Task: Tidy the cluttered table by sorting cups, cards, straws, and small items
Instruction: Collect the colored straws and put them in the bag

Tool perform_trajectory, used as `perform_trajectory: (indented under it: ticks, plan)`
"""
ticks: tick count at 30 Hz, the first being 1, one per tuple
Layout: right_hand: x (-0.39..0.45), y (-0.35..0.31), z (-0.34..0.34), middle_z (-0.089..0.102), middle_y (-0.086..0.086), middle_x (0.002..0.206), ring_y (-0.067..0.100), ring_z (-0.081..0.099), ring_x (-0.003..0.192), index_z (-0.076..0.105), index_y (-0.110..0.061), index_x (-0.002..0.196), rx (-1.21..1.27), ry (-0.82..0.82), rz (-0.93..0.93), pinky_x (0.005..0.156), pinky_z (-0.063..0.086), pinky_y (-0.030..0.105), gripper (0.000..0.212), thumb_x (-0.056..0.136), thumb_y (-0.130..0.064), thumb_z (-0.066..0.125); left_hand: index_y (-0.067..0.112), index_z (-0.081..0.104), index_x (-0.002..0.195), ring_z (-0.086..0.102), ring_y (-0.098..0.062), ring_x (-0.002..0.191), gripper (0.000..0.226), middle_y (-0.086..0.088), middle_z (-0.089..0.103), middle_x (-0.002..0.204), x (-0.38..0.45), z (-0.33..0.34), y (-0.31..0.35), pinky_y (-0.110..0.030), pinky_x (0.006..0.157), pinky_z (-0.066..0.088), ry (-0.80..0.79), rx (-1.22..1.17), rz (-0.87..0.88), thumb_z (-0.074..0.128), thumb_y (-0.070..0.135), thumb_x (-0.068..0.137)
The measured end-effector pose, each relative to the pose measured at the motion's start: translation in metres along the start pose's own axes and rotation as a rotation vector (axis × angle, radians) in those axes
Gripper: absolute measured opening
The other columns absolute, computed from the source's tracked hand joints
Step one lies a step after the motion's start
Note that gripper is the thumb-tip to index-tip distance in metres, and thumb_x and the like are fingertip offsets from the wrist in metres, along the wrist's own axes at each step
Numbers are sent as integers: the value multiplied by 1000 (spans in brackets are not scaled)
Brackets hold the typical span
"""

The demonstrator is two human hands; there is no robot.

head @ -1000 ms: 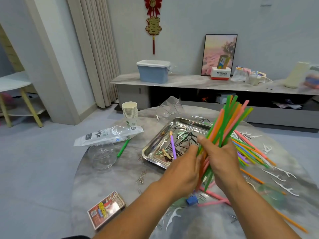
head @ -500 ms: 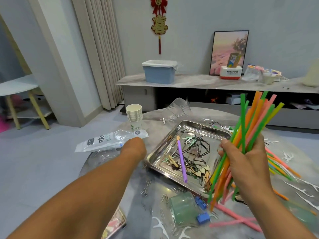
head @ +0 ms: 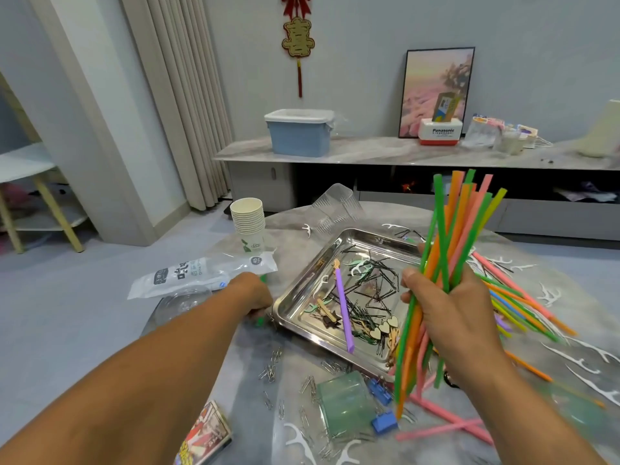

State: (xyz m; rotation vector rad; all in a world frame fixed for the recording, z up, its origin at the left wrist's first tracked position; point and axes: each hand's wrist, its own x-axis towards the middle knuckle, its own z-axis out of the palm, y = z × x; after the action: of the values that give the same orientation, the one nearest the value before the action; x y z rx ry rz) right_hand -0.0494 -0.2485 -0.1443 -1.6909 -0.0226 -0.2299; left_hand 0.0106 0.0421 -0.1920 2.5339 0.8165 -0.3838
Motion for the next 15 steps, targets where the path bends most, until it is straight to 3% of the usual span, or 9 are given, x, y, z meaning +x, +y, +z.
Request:
perform_trajectory:
  ticks: [4,7,9,11,15]
  plan:
    - [-5,-4,2,73,1,81,24,72,81,64,-31,99,10,-28,-9,83,59,52,13,92,-25,72,6,51,73,48,-13,40,19,-5,50,50,-2,-6,-7,-19,46,43,-103,-215,-124,50,-1,90]
    - [-11,-7,1,72,3,82,23,71,81,64,-31,98,25,-30,-8,82,59,49,12,92,-25,72,2,51,95,50,-14,32,6,-10,50,66,-3,-9,-13,-20,39,48,-90,-246,-137,56,3,94]
    - [-17,-9,1,71,3,83,22,71,82,62,-32,98,24,-40,-7,80,58,44,11,93,-27,71,1,53,98,55,-20,42,14,-14,57,72,-6,-7,-16,-28,52,55,-84,-207,-97,64,6,93]
    - [-21,-11,0,71,3,82,21,70,82,61,-32,96,7,-57,-14,76,56,40,9,94,-29,69,4,58,86,59,-23,59,16,-15,68,78,-9,-1,-15,-30,70,55,-106,-72,-49,72,11,88]
    - [-19,-11,-2,70,2,83,21,70,83,60,-34,99,-3,-69,-13,79,57,42,12,94,-28,69,7,58,76,58,-23,67,20,-11,66,76,-5,14,-13,-28,70,49,-177,20,-44,75,12,86]
